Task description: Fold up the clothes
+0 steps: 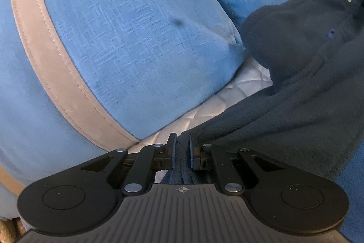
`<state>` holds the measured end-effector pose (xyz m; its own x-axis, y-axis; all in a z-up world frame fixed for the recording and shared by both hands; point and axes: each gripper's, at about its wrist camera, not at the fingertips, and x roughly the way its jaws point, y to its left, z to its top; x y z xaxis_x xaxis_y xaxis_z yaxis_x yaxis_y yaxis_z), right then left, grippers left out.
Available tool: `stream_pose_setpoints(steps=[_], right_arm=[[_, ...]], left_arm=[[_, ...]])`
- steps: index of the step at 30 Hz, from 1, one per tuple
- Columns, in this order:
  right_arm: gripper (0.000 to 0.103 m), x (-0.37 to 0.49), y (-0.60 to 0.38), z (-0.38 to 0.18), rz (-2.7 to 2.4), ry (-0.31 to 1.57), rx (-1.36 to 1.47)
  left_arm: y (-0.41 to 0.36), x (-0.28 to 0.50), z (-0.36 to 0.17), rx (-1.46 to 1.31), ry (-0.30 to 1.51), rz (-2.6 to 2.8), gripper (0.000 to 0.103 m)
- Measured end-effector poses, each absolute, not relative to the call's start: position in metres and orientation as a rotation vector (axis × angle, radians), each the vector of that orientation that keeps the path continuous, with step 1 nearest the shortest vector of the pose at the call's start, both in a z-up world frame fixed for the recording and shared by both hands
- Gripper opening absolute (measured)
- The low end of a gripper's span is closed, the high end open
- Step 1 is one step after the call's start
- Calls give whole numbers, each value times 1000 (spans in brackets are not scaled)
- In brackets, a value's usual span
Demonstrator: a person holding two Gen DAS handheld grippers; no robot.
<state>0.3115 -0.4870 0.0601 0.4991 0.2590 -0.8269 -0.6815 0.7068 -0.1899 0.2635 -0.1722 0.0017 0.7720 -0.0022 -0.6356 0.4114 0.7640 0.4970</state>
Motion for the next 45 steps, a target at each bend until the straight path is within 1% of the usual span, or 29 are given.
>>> stream_pose_setpoints(steps=[3, 8, 9, 10, 11, 12, 13, 14, 15, 17, 18, 19, 21, 22, 24, 26, 29, 32, 34, 35, 36, 37, 38, 39, 42, 45], right_arm=[[7, 307, -479, 63, 501, 783, -624], [7, 309, -468, 57, 435, 769, -666], [7, 310, -466, 54, 427, 778, -674], [9, 309, -462, 50, 415, 779, -697], [32, 308, -458, 48, 402, 780, -718], [41, 307, -455, 48, 389, 779, -734], [46, 305, -452, 49, 378, 773, -747], [57, 300, -450, 53, 383, 756, -746], [71, 296, -451, 60, 410, 734, -725], [81, 291, -453, 75, 452, 706, -628], [83, 293, -456, 83, 478, 718, -531], [84, 298, -459, 91, 516, 744, -415], [90, 309, -463, 97, 577, 793, -205], [91, 315, -463, 96, 593, 813, -119], [91, 327, -462, 93, 618, 853, 46], [92, 342, -459, 83, 610, 910, 167], [92, 358, -455, 65, 587, 984, 284], [91, 369, -457, 48, 542, 1021, 397], [90, 373, -458, 39, 526, 1033, 482], [82, 375, -459, 35, 519, 1038, 520], [65, 375, -458, 32, 512, 1040, 544], [57, 372, -454, 34, 509, 1031, 523], [45, 368, -449, 40, 523, 1006, 475], [33, 359, -444, 49, 551, 954, 407], [27, 329, -433, 80, 612, 757, 220], [26, 300, -430, 104, 632, 540, 64]], left_arm=[[-177, 267, 5, 674, 639, -211, 12], [-183, 277, 8, 684, 622, -166, 12], [-185, 278, 6, 697, 627, -162, 14], [-190, 279, 2, 724, 640, -154, 18], [-194, 278, 0, 756, 638, -144, 23], [-197, 276, -1, 791, 615, -130, 37], [-200, 272, 2, 825, 571, -105, 57], [-202, 268, 6, 858, 519, -76, 66], [-205, 264, 10, 890, 467, -46, 75], [-202, 260, 31, 778, 451, -118, 76], [-198, 262, 44, 650, 486, -201, 76], [-192, 267, 53, 487, 550, -294, 77], [-181, 282, 63, 160, 684, -453, 77], [-179, 287, 62, 42, 736, -483, 77], [-181, 289, 54, -120, 812, -489, 77], [-185, 292, 45, -180, 848, -484, 77], [-191, 308, 28, -268, 899, -496, 77], [-192, 325, 12, -374, 938, -491, 77], [-191, 333, 1, -458, 964, -490, 75], [-191, 333, -1, -497, 966, -495, 74], [-191, 331, 0, -516, 957, -506, 56], [-195, 326, 4, -494, 935, -508, 42], [-199, 320, 9, -441, 898, -507, 39], [-203, 312, 15, -379, 854, -518, 32], [-206, 286, 31, -305, 699, -562, 23], [-208, 270, 44, -283, 547, -574, 22]])
